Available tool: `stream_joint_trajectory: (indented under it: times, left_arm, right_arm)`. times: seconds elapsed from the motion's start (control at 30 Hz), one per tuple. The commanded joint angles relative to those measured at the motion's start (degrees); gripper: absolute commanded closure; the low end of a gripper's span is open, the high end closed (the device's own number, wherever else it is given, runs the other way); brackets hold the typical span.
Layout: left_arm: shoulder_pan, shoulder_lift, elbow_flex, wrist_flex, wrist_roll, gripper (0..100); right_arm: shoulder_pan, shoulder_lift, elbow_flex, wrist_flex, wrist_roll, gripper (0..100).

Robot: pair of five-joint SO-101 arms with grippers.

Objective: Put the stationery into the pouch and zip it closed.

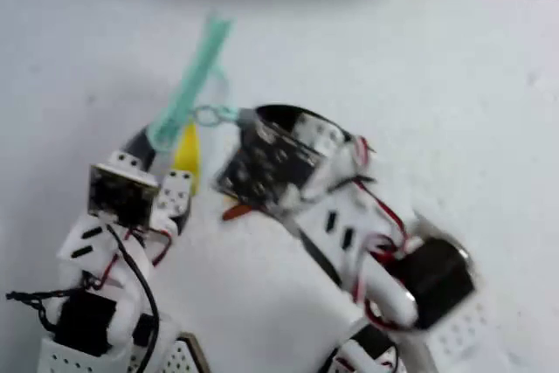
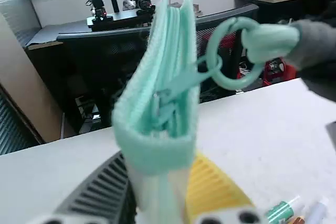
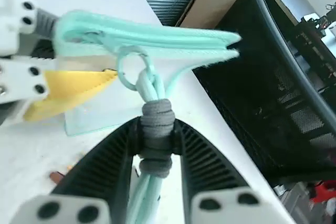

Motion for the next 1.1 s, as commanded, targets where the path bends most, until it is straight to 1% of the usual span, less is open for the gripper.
stream_joint_trajectory:
  times: [0.0, 0.1, 0.2, 0.33, 0.53, 0.63, 0.8, 0.93, 1.07]
  left_arm:
    - [0.0, 0.1, -0.5, 0.1, 1.2, 98]
    - [1.5, 0.1, -0.3, 0.4, -0.6, 98]
    - [2.7, 0.1, 2.6, 0.4, -2.3, 98]
    - [2.3, 0.1, 4.2, 0.9, -2.5, 98]
    - [-1.2, 0.2, 3.5, 4.7, -2.1, 98]
    - [-1.3, 0.2, 3.9, 6.5, -2.1, 98]
    - [-1.4, 0.9, 4.0, 6.9, -1.9, 98]
    - [-1.5, 9.5, 3.6, 6.6, 1.1, 98]
    - [-2.2, 15.6, 0.1, 6.9, 1.3, 98]
  right_arm:
    - [0.9, 4.1, -1.7, -3.9, -3.4, 98.2]
    - [0.9, 8.4, -6.6, -3.7, -6.9, 98.2]
    - [0.6, 12.6, -13.0, -2.1, -9.1, 98.2]
    - [0.6, 19.4, -19.8, -1.0, -9.1, 98.2]
    - [-0.2, 28.1, -27.9, -1.0, -9.1, 98.2]
    - [-0.7, 31.2, -29.5, 0.5, -9.0, 98.2]
    - [-0.3, 32.3, -30.1, 3.3, -9.1, 98.2]
    - [2.0, 32.3, -30.3, 4.6, -9.1, 98.2]
    - [3.7, 32.7, -30.1, 5.8, -9.1, 98.2]
